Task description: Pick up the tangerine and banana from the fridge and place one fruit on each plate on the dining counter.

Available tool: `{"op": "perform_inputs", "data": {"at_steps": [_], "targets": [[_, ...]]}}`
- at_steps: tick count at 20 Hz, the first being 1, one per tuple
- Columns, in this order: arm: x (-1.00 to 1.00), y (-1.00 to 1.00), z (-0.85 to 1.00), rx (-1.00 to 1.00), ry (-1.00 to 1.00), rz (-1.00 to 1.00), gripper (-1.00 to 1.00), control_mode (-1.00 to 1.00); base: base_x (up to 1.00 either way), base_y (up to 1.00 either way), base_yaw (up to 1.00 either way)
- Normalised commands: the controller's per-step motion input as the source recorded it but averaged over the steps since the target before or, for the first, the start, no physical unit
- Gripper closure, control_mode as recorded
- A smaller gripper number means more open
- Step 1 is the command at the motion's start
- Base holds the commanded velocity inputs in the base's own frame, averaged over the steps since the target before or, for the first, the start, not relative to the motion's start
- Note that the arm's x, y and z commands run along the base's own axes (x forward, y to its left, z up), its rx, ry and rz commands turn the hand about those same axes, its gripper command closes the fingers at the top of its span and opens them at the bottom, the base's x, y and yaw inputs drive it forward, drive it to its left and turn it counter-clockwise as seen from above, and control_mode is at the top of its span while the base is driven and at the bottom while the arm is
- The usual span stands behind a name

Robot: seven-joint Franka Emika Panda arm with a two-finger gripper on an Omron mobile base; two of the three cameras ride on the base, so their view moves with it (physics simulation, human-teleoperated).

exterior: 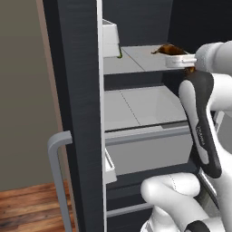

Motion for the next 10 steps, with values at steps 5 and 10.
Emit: {"op": "perform_inputs", "data": {"at_steps": [5, 10], "targets": [[-1.0, 0.0, -0.14, 0.0, -0.05, -0.02, 1.0, -1.0, 0.0, 0.0, 0.0], [-1.0, 0.0, -0.34, 0.0, -0.09, -0.08, 1.0, -1.0, 0.0, 0.0, 0.0]]}}
